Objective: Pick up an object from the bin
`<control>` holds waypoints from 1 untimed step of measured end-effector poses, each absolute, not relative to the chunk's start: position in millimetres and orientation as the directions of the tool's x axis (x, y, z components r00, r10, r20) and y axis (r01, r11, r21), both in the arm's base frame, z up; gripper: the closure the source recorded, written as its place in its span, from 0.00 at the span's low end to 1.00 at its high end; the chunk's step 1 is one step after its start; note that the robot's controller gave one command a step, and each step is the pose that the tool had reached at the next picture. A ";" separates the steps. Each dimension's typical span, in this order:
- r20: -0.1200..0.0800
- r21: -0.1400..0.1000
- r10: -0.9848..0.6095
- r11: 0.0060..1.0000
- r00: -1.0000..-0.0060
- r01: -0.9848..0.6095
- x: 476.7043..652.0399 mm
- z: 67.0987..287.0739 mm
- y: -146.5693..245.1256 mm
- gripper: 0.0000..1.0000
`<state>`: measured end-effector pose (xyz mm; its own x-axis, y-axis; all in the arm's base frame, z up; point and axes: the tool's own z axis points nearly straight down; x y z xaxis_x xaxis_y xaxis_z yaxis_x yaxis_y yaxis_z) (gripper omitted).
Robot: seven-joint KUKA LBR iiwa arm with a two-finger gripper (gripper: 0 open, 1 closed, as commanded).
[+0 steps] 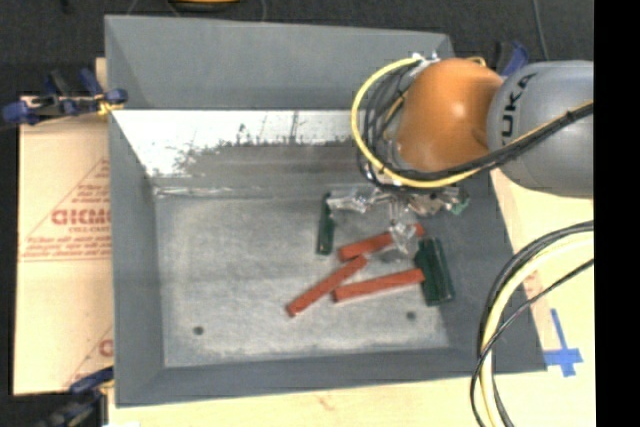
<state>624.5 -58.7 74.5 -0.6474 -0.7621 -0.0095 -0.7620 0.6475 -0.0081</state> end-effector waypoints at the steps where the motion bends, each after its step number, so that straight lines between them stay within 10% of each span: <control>1: -0.009 -0.008 -0.760 0.650 -0.650 -0.760 624.6 74.8 -58.7 1.00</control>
Offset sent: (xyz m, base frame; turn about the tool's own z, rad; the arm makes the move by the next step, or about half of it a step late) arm 0.0000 0.0000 0.0000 0.0000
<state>624.6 -58.7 74.8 -0.6496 -0.7602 -0.0092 -0.7602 0.6497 -0.0079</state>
